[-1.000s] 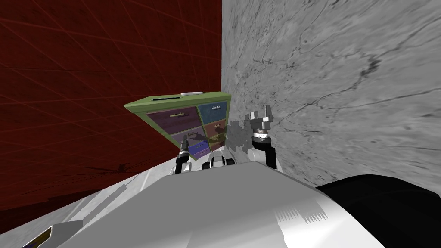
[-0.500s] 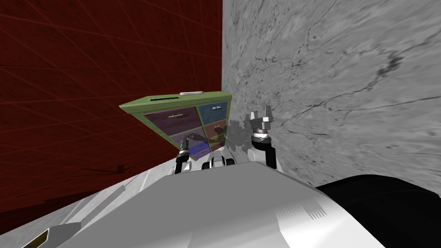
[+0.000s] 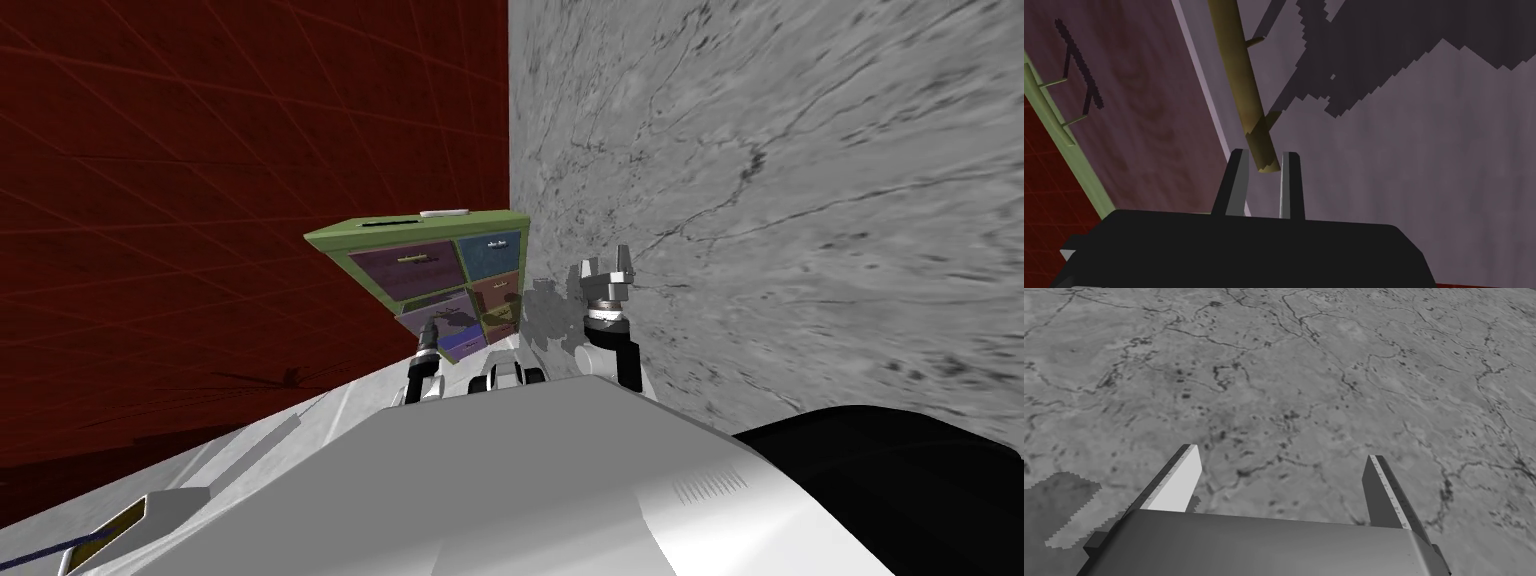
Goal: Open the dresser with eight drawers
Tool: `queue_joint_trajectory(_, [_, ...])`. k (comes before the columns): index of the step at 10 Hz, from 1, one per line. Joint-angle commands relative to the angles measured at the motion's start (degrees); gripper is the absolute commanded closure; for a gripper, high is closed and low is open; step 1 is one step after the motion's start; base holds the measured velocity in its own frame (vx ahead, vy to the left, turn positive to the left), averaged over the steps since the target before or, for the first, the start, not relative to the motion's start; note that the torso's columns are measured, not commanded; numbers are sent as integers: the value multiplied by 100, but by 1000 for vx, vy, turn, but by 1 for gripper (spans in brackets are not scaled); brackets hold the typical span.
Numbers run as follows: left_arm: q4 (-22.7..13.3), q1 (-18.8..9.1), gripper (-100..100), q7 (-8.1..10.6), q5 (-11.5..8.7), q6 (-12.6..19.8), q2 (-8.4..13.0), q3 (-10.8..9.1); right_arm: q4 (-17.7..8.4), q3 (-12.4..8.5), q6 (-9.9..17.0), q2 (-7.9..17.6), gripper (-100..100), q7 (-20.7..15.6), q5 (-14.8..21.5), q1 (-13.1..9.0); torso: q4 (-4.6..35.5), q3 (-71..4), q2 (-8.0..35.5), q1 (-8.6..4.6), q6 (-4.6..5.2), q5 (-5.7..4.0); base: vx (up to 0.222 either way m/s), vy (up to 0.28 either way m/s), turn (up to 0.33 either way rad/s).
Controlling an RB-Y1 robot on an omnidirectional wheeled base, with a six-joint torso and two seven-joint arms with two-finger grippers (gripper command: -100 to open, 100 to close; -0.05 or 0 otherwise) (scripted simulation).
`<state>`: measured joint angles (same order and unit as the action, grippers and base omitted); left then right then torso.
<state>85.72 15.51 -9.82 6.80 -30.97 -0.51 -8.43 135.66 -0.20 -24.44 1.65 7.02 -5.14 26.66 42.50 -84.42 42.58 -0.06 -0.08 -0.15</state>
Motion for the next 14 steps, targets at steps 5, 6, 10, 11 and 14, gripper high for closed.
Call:
queue_joint_trajectory(5, [413,153,-100,44,31,289,-15,72,0,0,0,0,0,0,0,1,-3,1,1,-18,3,-1,-143,-62,9])
queue_joint_trajectory(6, [531,145,-100,60,33,418,-6,73,0,0,0,0,0,0,0,1,-13,-14,-29,3,9,7,-26,3,-25])
queue_joint_trajectory(10, [1005,114,-100,124,37,932,32,78,1,-1,-1,1,0,0,0,3,-21,-17,-32,4,8,13,-8,13,-12])
queue_joint_trajectory(11, [1124,106,-100,139,39,1060,42,79,1,-1,-1,1,0,0,0,3,-19,-10,-22,0,8,12,-25,-3,-11])
queue_joint_trajectory(14, [1308,107,-100,171,36,1233,67,81,0,-1,0,1,0,0,0,2,-21,-13,-27,6,8,14,-23,-4,-9])
